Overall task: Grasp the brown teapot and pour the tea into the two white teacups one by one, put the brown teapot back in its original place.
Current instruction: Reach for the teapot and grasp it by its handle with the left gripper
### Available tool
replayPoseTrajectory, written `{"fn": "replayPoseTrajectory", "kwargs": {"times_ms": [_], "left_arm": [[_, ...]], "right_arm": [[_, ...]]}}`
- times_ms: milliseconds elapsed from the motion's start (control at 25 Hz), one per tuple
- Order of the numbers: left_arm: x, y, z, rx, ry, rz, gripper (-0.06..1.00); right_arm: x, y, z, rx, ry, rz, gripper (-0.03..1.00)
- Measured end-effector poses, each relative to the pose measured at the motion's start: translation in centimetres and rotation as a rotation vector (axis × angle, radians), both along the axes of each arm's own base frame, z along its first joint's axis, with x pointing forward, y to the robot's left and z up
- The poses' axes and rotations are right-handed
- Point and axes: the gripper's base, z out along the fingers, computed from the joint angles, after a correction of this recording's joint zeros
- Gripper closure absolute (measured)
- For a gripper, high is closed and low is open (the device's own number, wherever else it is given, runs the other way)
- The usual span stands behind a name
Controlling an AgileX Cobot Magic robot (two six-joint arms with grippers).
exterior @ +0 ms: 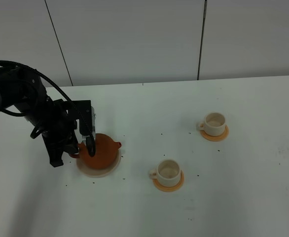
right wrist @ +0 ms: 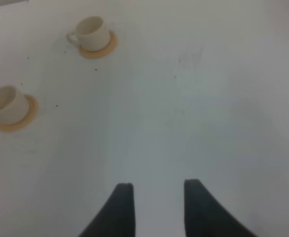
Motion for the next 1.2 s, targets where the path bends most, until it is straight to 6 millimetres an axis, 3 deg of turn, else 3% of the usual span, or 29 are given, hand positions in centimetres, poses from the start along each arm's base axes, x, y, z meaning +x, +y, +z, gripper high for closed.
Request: {"fn": "replayPoseTrajectory", "kwargs": {"times_ms": [520,840,1200], "left_arm": [[0.1,0.2,-0.8,0.023,0.017,-0.003,0.77],[0.3,0.2,-1.2,0.027,0.007,-0.004,0.64],[0.3,0.2,-1.2,0.029,0.009,-0.005,0.62]], "right_arm": [[0.0,0.0,0.0,0.000,0.000,0.000,0.73],[0.0,0.0,0.0,0.000,0.000,0.000,0.73],[0.0,0.0,0.0,0.000,0.000,0.000,0.73]]}}
